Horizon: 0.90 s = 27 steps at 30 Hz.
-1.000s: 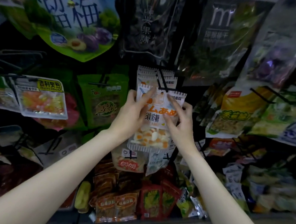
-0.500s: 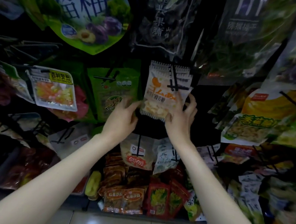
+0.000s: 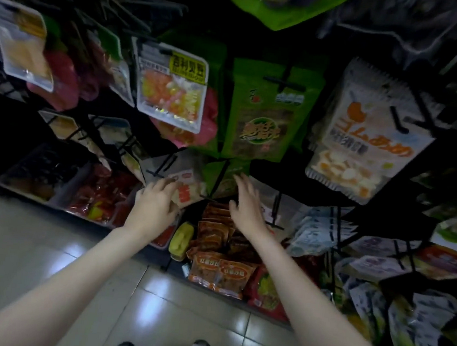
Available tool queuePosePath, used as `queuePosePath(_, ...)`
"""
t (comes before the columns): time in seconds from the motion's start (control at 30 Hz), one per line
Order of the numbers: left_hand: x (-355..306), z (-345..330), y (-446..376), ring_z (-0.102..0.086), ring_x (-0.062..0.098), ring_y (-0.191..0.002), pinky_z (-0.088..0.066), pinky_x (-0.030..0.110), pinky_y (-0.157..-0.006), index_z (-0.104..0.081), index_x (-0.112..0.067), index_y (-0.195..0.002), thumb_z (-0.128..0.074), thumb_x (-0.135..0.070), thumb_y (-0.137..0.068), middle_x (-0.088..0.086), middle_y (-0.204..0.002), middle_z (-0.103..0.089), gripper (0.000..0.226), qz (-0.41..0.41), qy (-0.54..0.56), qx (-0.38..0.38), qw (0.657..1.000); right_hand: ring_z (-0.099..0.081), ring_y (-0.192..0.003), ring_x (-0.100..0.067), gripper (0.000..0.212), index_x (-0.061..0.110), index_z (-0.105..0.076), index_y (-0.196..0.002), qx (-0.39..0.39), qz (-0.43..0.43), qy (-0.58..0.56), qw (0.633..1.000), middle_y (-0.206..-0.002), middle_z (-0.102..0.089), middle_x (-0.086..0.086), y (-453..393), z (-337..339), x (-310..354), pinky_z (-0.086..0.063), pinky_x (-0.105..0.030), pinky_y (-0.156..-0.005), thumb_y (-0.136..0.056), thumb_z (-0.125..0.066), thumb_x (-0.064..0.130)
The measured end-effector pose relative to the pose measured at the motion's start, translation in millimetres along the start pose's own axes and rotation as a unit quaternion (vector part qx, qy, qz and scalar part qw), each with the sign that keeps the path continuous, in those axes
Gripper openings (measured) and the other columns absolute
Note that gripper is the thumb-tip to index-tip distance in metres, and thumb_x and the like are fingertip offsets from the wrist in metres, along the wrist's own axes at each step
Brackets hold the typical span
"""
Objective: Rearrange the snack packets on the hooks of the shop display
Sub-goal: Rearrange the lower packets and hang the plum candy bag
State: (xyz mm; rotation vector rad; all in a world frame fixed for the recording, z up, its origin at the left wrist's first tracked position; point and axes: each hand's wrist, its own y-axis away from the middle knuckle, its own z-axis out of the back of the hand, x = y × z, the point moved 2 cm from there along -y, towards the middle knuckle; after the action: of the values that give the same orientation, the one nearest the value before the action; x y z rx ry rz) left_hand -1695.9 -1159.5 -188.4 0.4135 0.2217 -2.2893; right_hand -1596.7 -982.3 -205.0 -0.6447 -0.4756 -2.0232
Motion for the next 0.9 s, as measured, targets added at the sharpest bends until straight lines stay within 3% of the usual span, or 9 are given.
queuePosePath(0.13,-0.4,-8.7,-13.8,-0.042,0.038,-0.124,-0.037,0.05,-0.096,-0.045,-0.007,-0.136,-0.055,-0.006,-0.082,0.017,-0.135,-0.047,0.055,-0.062,0.01,-0.007,0.998,-0.006,-0.144,-0.026,0.064,0.02,-0.013,-0.149,0.024,0.015,0.052,0.998,-0.157,-0.009,-0.006,-31.2,-15.1,-4.5,-0.014,-0.037,-0.114,-0.095,-0.043,0.004)
queuePosePath(0.23,-6.6,-21.2,-34.3,-0.042,0.039,-0.124,-0.037,0.048,-0.1,-0.044,-0.002,-0.135,-0.039,-0.022,-0.082,0.022,-0.135,-0.046,0.057,-0.104,0.048,0.012,0.993,-0.01,-0.143,-0.027,0.069,0.019,-0.015,-0.149,0.035,0.027,0.028,0.999,-0.155,-0.015,-0.008,-34.8,-35.3,-5.0,-0.015,-0.038,-0.115,-0.091,-0.047,-0.001)
queuePosePath(0.43,7.8,-74.2,-101.1,-0.051,0.039,-0.11,-0.048,0.042,-0.081,-0.037,-0.001,-0.138,-0.046,-0.013,-0.091,0.023,-0.128,-0.05,0.049,-0.065,0.026,0.057,0.996,-0.008,-0.142,-0.025,0.079,0.03,-0.016,-0.148,0.012,0.048,0.031,0.998,-0.155,-0.015,-0.005,-23.7,-52.5,-13.9,-0.011,-0.038,-0.115,-0.086,-0.042,-0.012)
queuePosePath(0.53,5.2,-100.8,-124.4,-0.056,0.039,-0.101,-0.044,0.04,-0.077,-0.047,0.008,-0.124,-0.043,-0.01,-0.097,0.026,-0.116,-0.058,0.033,-0.02,0.024,0.106,0.994,-0.004,-0.142,-0.026,0.084,0.035,-0.017,-0.147,0.005,0.04,0.067,0.997,-0.155,-0.012,-0.005,-23.6,-49.8,-14.5,-0.011,-0.042,-0.115,-0.083,-0.038,-0.015)
queuePosePath(0.63,4.6,-115.9,-137.7,-0.057,0.036,-0.103,-0.041,0.034,-0.08,-0.053,0.003,-0.121,-0.039,-0.008,-0.098,0.024,-0.117,-0.058,0.03,0.019,0.089,0.047,0.995,-0.002,-0.141,-0.026,0.086,0.039,-0.018,-0.146,-0.001,0.027,0.089,0.996,-0.155,-0.01,-0.006,-22.5,-49.5,-12.3,-0.013,-0.045,-0.114,-0.081,-0.036,-0.015)
queuePosePath(0.73,7.0,-110.9,-123.1,-0.063,0.031,-0.095,-0.044,0.032,-0.073,-0.064,-0.007,-0.113,-0.049,-0.005,-0.09,0.018,-0.107,-0.066,0.027,0.03,0.136,-0.025,0.99,-0.005,-0.141,-0.028,0.082,0.035,-0.021,-0.146,-0.018,0.017,0.077,0.997,-0.155,-0.009,-0.009,-19.0,-46.8,-5.9,-0.013,-0.042,-0.113,-0.081,-0.037,-0.014)
queuePosePath(0.9,27.9,-79.6,-55.8,-0.06,0.032,-0.092,-0.037,0.029,-0.067,-0.065,-0.006,-0.099,-0.052,-0.005,-0.089,0.015,-0.098,-0.066,0.016,-0.077,0.173,-0.052,0.981,-0.011,-0.139,-0.029,0.072,0.028,-0.02,-0.147,-0.039,-0.026,0.055,0.997,-0.154,-0.011,-0.009,-5.7,-33.5,6.9,-0.014,-0.036,-0.112,-0.088,-0.051,0.001)
